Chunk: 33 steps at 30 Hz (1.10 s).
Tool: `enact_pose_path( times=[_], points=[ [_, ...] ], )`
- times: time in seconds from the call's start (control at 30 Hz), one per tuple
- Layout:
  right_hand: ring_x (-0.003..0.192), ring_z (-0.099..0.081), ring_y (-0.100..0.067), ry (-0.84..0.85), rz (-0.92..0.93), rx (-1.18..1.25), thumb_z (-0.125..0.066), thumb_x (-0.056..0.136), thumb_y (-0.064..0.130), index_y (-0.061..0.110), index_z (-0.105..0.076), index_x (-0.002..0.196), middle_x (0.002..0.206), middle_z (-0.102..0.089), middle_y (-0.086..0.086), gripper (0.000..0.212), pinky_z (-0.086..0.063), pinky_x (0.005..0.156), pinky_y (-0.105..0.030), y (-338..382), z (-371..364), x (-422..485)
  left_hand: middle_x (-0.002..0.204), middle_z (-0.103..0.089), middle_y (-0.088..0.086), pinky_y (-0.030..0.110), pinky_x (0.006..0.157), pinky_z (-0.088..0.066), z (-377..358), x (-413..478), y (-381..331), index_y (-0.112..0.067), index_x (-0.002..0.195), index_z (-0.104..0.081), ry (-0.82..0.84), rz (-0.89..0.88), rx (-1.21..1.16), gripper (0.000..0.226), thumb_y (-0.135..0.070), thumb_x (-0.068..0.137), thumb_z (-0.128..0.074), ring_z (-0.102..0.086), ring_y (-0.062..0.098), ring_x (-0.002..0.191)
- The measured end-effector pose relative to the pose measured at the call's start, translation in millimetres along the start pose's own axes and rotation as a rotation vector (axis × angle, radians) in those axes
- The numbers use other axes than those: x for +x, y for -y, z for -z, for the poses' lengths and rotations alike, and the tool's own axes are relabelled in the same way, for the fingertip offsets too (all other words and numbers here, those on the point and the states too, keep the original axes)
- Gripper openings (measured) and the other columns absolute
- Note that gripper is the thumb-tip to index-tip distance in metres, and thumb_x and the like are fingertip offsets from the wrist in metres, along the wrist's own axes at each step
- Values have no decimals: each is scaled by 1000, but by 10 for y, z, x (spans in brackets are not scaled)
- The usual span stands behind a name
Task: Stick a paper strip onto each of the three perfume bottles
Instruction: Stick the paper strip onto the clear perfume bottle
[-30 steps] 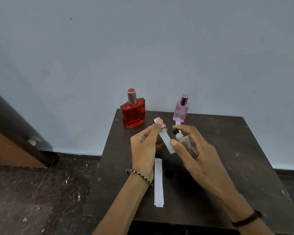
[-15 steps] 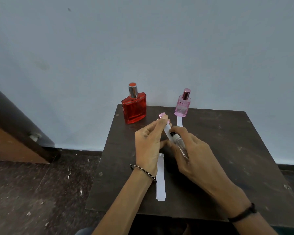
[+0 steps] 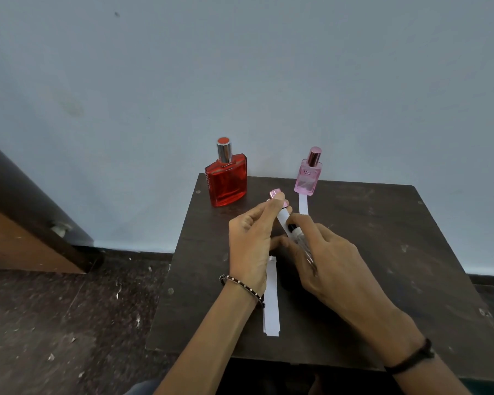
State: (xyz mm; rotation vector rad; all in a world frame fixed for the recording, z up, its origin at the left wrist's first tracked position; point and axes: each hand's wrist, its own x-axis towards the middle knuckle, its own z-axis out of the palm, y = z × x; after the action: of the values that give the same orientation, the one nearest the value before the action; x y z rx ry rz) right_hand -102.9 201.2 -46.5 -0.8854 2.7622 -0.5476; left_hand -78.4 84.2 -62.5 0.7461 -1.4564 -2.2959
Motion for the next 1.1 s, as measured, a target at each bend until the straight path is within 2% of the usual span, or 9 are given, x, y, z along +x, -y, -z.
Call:
enact_pose_path(
  times=[0.17,0.33,0.4,0.47,0.6,0.7,0.87,1.0,1.1],
  points=[
    [115,-56,-16,-49,-31,137,-44,95,49,28,-32,146,139,-52,-1,57,-44,97,-25,-48,22,-9,93,-77,15,33,65,-63,-2,-1,-32,-16,84,-80,25,-29,-39,13,-22,89,-70,-75,23,82],
    [77,-56,3,-278,-7,314,-59,91,36,29,-47,135,106,-63,6,46,-44,69,-10,-184,162,-90,101,-77,16,34,77,-62,7,27,-27,-16,88,-81,38,-86,-67,12,-20,90,-70,-73,27,99],
    [71,-63,-3,-287,-18,376,-58,91,34,31,-45,135,94,-65,4,46,-52,68,-14,-223,197,-115,102,-78,9,39,88,-59,13,44,-23,-17,95,-80,38,-113,-38,13,-21,89,-70,-72,23,104],
    [64,-68,-7,-277,-5,391,-59,90,32,34,-46,132,83,-63,8,44,-52,61,-8,-233,200,-130,104,-78,6,38,92,-57,13,53,-14,-12,103,-78,47,-133,-19,19,-22,89,-70,-71,21,107],
    [62,-64,2,-265,41,357,-67,87,28,34,-51,133,101,-61,15,49,-55,65,-9,-195,112,-116,105,-77,9,40,88,-60,2,49,12,-8,106,-77,61,-116,-20,23,-21,89,-69,-72,25,105],
    [76,-48,16,-297,90,297,-72,83,25,42,-50,124,108,-54,19,49,-37,70,2,-175,45,-85,108,-76,9,46,87,-60,-9,46,25,-10,109,-76,77,-76,-27,25,-22,88,-69,-72,24,104],
    [77,-51,0,-241,79,213,-68,86,30,26,-53,133,116,-65,2,49,-39,74,-2,-180,6,-54,105,-77,10,41,78,-63,-20,20,32,-9,106,-77,107,-62,-42,21,-19,89,-69,-74,24,99],
    [99,-59,-14,-111,40,136,-57,92,38,24,-38,145,129,-60,-2,58,-51,94,-28,-157,-15,-30,92,-79,4,34,71,-63,-19,8,47,-16,92,-79,137,-73,-26,12,-18,90,-68,-76,19,89],
    [112,-59,-20,-75,0,129,-54,94,39,23,-34,147,135,-57,-2,59,-49,99,-30,-125,-15,-32,89,-80,-3,30,69,-63,-23,16,61,-21,89,-79,124,-64,-3,11,-18,90,-68,-76,13,88]
  ],
)
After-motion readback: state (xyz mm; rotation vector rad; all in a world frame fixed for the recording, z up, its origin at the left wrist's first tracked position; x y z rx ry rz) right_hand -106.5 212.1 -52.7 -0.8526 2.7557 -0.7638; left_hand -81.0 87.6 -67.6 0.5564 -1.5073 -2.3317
